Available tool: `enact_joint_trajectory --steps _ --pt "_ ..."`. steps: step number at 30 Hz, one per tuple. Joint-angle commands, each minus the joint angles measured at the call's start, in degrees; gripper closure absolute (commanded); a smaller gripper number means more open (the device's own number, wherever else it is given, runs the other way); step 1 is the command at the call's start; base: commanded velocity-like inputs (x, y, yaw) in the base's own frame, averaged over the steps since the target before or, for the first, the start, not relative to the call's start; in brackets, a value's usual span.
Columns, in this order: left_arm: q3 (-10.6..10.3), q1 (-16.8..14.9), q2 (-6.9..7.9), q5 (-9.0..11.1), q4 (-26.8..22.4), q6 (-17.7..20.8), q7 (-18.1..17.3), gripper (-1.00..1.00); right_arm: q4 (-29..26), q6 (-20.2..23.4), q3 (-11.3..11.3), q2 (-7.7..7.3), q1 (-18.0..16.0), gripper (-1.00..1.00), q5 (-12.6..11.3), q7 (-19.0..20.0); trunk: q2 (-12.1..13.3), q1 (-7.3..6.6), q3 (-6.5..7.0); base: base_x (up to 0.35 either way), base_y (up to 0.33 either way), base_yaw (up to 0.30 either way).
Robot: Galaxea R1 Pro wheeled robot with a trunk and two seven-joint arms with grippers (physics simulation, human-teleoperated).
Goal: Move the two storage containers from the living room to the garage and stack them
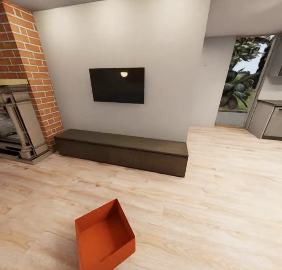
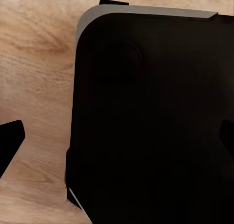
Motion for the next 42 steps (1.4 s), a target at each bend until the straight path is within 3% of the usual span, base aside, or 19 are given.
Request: enact_joint_trajectory --steps 1,9,42 --pt "0.03 -0.02 0.0 0.5 0.02 -0.18 -0.04 -1.0 0.11 -0.24 0.48 0.05 -0.04 -1.0 -0.5 -0.1 -0.02 0.03 -0.05 0.322 0.0 0.266" --pt "0.03 -0.02 0.0 0.48 0.02 -0.62 -0.04 -1.0 0.11 -0.24 0.47 0.06 -0.04 -1.0 -0.5 -0.1 -0.02 0.03 -0.05 0.297 0.0 0.269" --pt "0.05 -0.02 0.0 0.46 0.02 -0.65 -0.04 -1.0 0.11 -0.24 0.47 0.02 -0.04 -1.0 -0.5 -0.11 -0.02 0.03 -0.05 0.004 0.0 0.27"
